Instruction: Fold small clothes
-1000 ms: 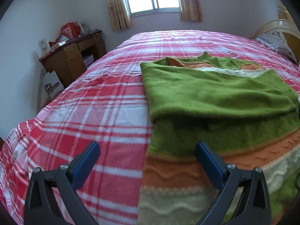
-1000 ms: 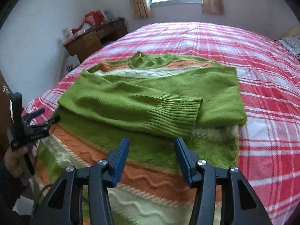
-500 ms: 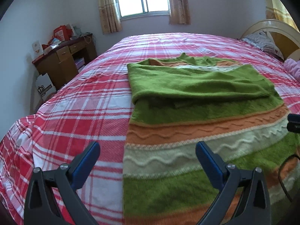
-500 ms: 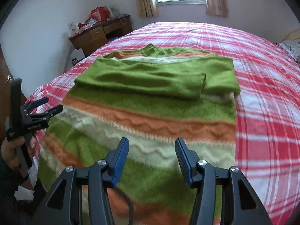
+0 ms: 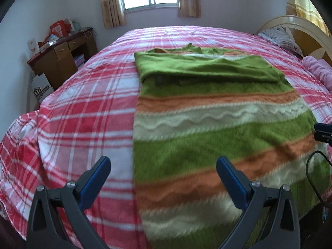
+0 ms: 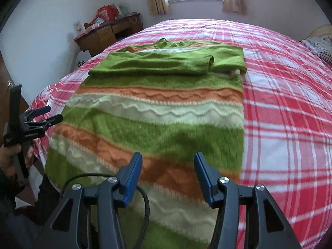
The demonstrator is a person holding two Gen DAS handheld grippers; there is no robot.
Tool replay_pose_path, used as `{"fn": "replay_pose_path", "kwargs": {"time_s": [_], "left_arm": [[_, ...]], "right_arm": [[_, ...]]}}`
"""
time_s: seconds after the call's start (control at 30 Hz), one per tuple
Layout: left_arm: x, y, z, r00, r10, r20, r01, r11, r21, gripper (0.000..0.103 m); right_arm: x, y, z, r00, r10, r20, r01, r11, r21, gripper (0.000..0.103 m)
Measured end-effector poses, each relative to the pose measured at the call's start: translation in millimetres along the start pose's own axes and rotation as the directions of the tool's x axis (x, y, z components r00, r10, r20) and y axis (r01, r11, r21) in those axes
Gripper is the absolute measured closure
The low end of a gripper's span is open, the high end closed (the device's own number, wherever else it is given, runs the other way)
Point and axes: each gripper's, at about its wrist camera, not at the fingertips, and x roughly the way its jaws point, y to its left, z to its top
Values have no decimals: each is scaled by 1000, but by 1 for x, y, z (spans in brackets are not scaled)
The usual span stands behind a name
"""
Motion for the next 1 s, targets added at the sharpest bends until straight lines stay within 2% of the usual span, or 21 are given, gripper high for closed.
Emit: {"fn": "replay_pose_path", "kwargs": {"time_s": [0.13, 0.2, 0.4, 0.53, 0.6, 0.7, 0.87, 0.9, 0.93, 0.97, 1.0], "left_arm": [[-10, 8, -14, 1000, -16, -22, 16, 1000, -14, 0], [-14, 14, -23, 997, -55, -47, 54, 998, -39, 1], [-18, 24, -56, 978, -158, -134, 145, 984, -104, 14], [-15, 30, -69, 959, -226, -172, 196, 965, -175, 27], [-13, 31, -73, 942, -282, -183, 240, 945, -222, 34], [-10, 27, -79, 918, -343, -201, 288, 922, -257, 36], [-10, 19, -83, 921, -327, -211, 277, 931, -236, 36], [-11, 18, -82, 924, -319, -211, 271, 935, -228, 39], [-12, 16, -83, 930, -297, -216, 253, 945, -208, 52], [-12, 15, -82, 937, -271, -221, 232, 955, -186, 60], [-11, 15, -82, 941, -253, -223, 218, 961, -171, 79]], "right_arm": [[-4, 2, -12, 1000, -6, -12, 6, 1000, -6, 50], [-8, 3, -18, 1000, -4, -16, 4, 1000, -3, 50], [-16, 8, -41, 999, -10, -34, 9, 1000, -11, 50], [-22, 9, -52, 1000, -12, -25, 12, 1000, -16, 50], [-25, 9, -55, 1000, -11, -27, 11, 1000, -12, 49], [-32, 7, -62, 1000, -12, -22, 11, 1000, -11, 49], [-42, 3, -75, 999, -30, -20, 30, 1000, -9, 49], [-44, 0, -78, 999, -39, -22, 39, 999, -6, 49], [-46, -3, -81, 999, -43, -20, 43, 999, 2, 49], [-47, -5, -82, 999, -47, -19, 47, 999, 10, 49], [-49, -9, -84, 998, -57, -22, 57, 998, 24, 49]]}}
